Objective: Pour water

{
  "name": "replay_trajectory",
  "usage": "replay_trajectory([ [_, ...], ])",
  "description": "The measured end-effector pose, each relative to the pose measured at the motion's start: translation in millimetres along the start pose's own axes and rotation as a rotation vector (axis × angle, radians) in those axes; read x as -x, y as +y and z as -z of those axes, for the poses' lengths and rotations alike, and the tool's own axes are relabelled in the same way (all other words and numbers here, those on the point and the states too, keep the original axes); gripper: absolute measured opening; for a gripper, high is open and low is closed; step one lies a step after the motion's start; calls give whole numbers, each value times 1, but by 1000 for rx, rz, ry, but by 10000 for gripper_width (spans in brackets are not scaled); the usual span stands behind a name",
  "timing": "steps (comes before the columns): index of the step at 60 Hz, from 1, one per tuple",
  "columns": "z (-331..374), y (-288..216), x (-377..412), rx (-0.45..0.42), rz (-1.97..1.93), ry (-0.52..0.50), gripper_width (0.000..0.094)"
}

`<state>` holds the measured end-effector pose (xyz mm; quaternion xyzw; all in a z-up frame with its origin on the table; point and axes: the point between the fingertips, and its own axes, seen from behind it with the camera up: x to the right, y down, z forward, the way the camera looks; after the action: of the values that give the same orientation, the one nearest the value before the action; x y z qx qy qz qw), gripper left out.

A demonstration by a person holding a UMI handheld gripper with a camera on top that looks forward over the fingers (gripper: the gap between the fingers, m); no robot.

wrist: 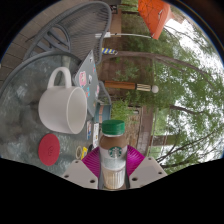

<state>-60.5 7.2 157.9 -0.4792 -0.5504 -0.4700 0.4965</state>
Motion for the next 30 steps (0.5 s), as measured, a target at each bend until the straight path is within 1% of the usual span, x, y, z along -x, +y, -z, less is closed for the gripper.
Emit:
replay_trajectory([
  [4, 0, -13, 7, 0, 283, -14, 304],
  [5, 6, -8, 3, -10, 297, -8, 305],
  [9, 7, -17, 5, -6, 523, -8, 306],
  [10, 13, -12, -2, -14, 505, 0, 307],
  [12, 12, -19, 2, -3, 607, -2, 308],
  [20, 12, -17, -18, -12, 706, 11, 307],
  [21, 3, -16, -14, -20, 717, -1, 307],
  [30, 4, -21, -14, -49, 773, -4, 309],
])
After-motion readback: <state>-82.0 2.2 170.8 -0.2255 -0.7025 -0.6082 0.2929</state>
